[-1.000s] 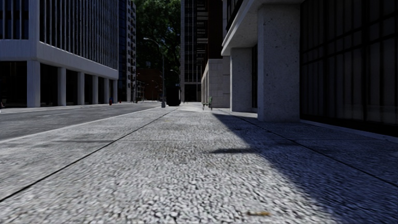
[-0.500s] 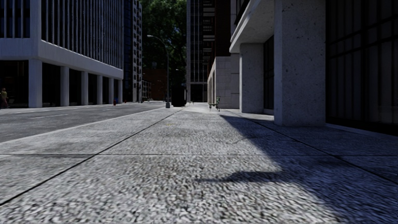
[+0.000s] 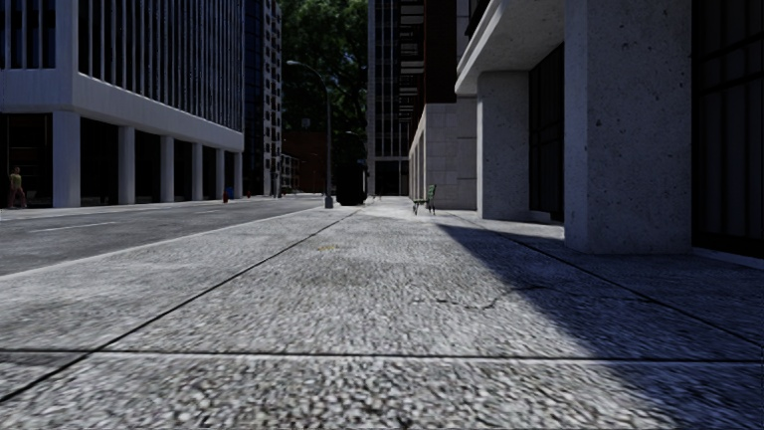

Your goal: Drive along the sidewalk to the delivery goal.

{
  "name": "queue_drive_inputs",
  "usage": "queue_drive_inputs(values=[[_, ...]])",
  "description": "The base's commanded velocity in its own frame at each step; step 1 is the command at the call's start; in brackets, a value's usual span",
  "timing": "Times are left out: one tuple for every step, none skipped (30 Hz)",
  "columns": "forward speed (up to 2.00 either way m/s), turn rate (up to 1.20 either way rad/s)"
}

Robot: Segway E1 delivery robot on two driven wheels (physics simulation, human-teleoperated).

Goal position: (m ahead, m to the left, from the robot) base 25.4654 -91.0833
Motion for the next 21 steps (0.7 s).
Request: queue_drive_inputs(values=[[2.00,0.19],[2.00,0.19],[2.00,0.19],[2.00,0.19],[2.00,0.16],[2.00,0.14],[2.00,0.14],[2.00,0.14],[2.00,0.14],[2.00,0.14],[2.00,0.14],[2.00,0.14],[2.00,0.11],[2.00,0.07],[2.00,0.00],[2.00,0.00],[2.00,0.00],[2.00,0.00],[2.00,0.00],[2.00,0.00],[2.00,0.00]])
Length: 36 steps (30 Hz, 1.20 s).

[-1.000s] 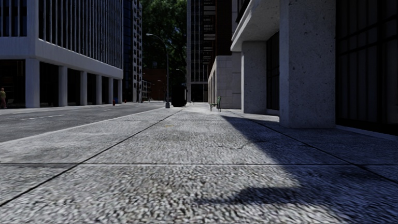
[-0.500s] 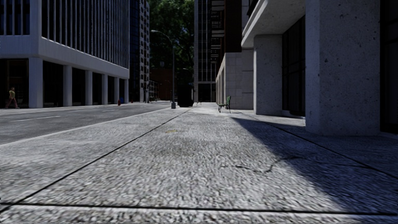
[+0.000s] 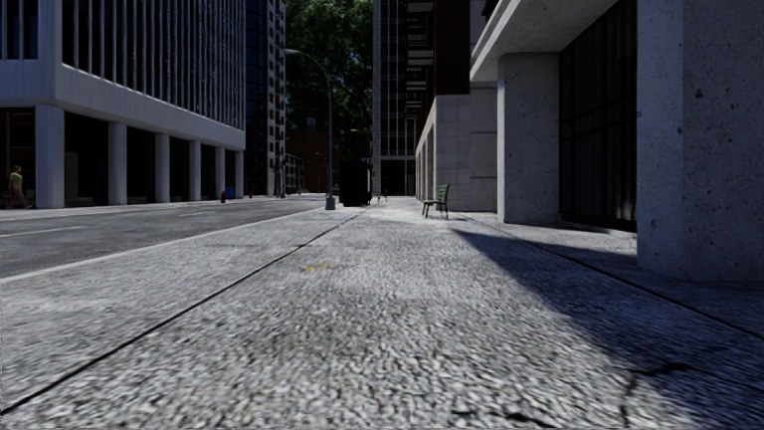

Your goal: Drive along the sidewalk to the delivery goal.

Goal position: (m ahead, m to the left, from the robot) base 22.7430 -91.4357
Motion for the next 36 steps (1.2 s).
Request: queue_drive_inputs(values=[[2.00,0.00],[2.00,0.00],[2.00,0.00],[2.00,0.00],[2.00,0.00],[2.00,0.00],[2.00,0.00],[2.00,0.00],[2.00,0.00],[2.00,0.00],[2.00,0.00],[2.00,0.00],[2.00,0.00],[2.00,0.00],[2.00,0.00],[2.00,0.00],[2.00,0.00],[2.00,0.01],[2.00,0.02],[2.00,0.02],[2.00,0.02],[2.00,0.00],[2.00,0.00],[2.00,0.00],[2.00,0.00],[2.00,0.00],[2.00,0.00],[2.00,0.00],[2.00,0.00],[2.00,0.00],[2.00,0.05],[2.00,0.13],[2.00,0.13],[2.00,0.16],[2.00,0.17],[2.00,0.17]])
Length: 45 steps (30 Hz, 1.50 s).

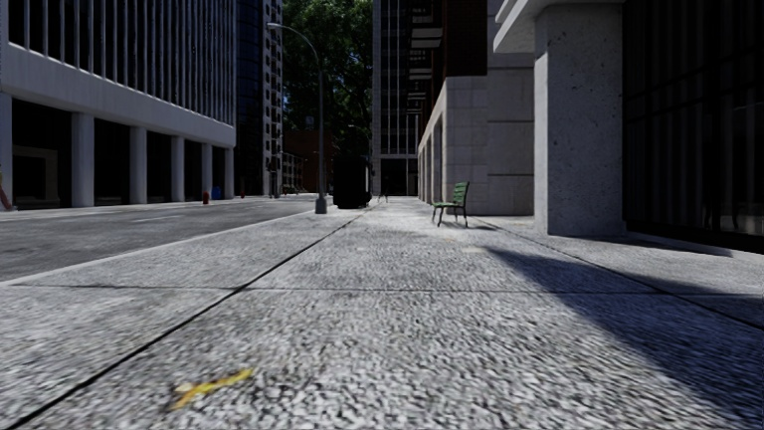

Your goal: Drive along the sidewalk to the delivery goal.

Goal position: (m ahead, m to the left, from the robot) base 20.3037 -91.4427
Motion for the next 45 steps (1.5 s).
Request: queue_drive_inputs(values=[[2.00,0.17],[2.00,0.17],[2.00,0.20],[2.00,0.22],[2.00,0.22],[2.00,0.22],[2.00,0.23],[2.00,0.17],[2.00,0.17],[2.00,0.07],[2.00,0.00],[2.00,0.00],[2.00,0.00],[2.00,0.00],[2.00,0.00],[2.00,0.00],[2.00,0.00],[2.00,0.00],[2.00,0.00],[2.00,0.00],[2.00,0.00],[2.00,0.00],[2.00,0.00],[2.00,0.00],[2.00,0.00],[2.00,0.00],[2.00,0.00],[2.00,0.00],[2.00,0.00],[2.00,0.00],[2.00,0.00],[2.00,0.00],[2.00,0.00],[2.00,0.00],[2.00,0.00],[2.00,0.00],[2.00,0.00],[2.00,0.00],[2.00,0.00],[2.00,0.00],[2.00,0.00],[2.00,0.00],[2.00,0.00],[2.00,0.00],[2.00,0.00]])
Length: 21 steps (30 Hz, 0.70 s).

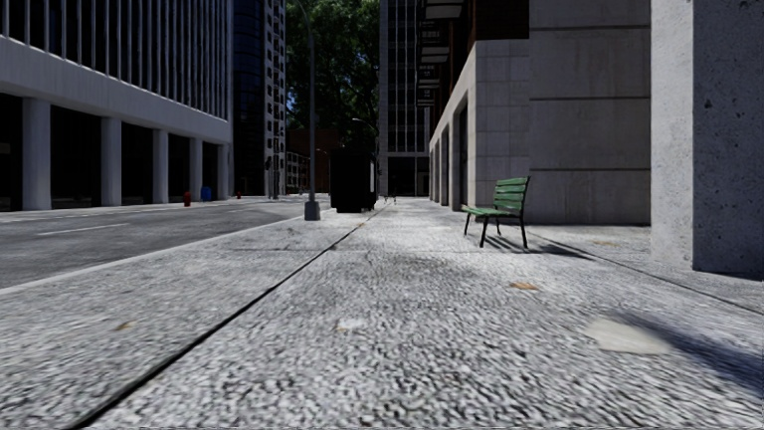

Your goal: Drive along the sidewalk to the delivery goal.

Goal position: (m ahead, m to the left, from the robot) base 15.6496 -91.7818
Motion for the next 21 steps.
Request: queue_drive_inputs(values=[[2.00,0.00],[2.00,0.00],[2.00,0.00],[2.00,0.00],[2.00,0.00],[2.00,0.00],[2.00,0.00],[2.00,0.00],[2.00,0.00],[2.00,0.00],[2.00,0.00],[2.00,0.00],[2.00,0.00],[2.00,0.00],[2.00,0.00],[2.00,0.00],[2.00,0.00],[2.00,0.00],[2.00,0.00],[2.00,0.00],[2.00,0.00]])
